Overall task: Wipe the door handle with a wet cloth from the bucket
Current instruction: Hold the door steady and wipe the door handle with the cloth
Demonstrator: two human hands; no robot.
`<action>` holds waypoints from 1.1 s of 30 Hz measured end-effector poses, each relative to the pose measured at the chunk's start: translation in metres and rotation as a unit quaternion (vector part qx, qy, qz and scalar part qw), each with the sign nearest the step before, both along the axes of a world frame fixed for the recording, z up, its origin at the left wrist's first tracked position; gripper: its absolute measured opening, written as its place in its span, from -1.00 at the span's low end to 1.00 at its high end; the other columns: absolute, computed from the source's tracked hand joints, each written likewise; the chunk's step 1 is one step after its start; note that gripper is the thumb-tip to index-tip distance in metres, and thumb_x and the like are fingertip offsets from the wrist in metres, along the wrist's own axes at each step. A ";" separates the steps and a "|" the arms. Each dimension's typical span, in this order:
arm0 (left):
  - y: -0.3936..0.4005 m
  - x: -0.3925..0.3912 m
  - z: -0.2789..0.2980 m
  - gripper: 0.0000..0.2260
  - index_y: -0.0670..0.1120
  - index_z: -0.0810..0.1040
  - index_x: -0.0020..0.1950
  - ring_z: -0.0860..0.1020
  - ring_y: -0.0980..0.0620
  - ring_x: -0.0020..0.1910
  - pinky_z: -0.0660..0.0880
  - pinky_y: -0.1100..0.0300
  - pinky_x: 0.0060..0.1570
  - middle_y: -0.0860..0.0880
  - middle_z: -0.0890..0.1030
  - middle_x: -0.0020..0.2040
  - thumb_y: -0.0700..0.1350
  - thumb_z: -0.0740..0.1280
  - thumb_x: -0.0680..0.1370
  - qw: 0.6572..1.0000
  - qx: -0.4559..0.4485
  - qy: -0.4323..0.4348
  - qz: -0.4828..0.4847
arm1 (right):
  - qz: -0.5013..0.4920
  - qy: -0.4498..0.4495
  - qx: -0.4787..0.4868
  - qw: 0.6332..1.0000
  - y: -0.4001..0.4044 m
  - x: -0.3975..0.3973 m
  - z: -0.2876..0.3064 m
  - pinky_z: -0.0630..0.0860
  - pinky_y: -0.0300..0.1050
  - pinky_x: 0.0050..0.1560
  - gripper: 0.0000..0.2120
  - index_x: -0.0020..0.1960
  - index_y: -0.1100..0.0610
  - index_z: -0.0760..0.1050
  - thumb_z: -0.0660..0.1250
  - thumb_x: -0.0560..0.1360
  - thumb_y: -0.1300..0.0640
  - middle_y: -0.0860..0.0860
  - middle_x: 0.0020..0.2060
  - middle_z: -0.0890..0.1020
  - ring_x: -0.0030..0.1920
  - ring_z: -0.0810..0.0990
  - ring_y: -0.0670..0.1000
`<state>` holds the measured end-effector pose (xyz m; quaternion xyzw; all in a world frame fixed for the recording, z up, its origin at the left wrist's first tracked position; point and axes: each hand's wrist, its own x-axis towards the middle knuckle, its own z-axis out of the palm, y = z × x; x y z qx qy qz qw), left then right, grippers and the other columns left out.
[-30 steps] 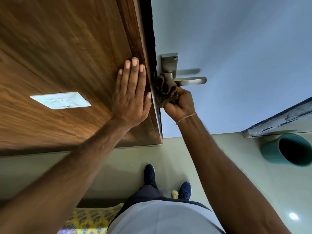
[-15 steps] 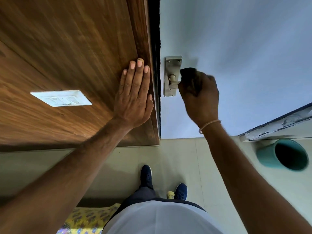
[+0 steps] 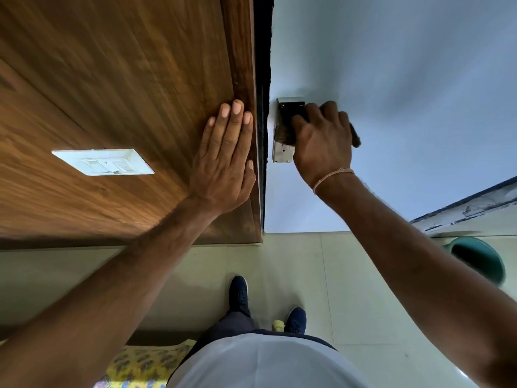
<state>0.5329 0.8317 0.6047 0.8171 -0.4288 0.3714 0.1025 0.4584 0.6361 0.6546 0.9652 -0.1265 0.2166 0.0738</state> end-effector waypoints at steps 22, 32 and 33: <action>0.000 -0.005 0.002 -0.33 -0.27 -0.01 0.71 0.00 -0.21 0.71 0.11 -0.19 0.69 -0.33 0.19 0.68 -0.06 0.18 0.68 1.000 0.004 0.001 0.016 | 0.210 -0.036 -0.154 0.965 -0.053 -0.043 -0.094 0.35 0.23 0.57 -0.47 0.66 0.07 0.25 0.01 0.72 0.35 0.16 0.62 0.33 0.61 0.33 0.25; -0.003 -0.009 0.004 -0.28 -0.31 0.02 0.70 0.10 -0.29 0.69 0.04 -0.17 0.71 -0.37 0.19 0.67 -0.10 0.27 0.65 1.000 -0.005 -0.006 0.027 | 0.082 -0.094 0.013 0.992 -0.084 -0.092 -0.095 0.35 0.16 0.52 -0.31 0.58 0.06 0.40 0.16 0.50 0.46 0.17 0.53 0.46 0.51 0.43 0.28; -0.004 -0.010 0.004 -0.29 -0.31 0.02 0.70 0.10 -0.30 0.69 0.04 -0.17 0.71 -0.37 0.19 0.67 -0.10 0.26 0.65 1.000 -0.003 -0.004 0.028 | 0.068 -0.119 0.040 0.990 -0.081 -0.095 -0.094 0.39 0.15 0.48 -0.36 0.57 0.07 0.43 0.15 0.55 0.44 0.18 0.49 0.50 0.47 0.47 0.29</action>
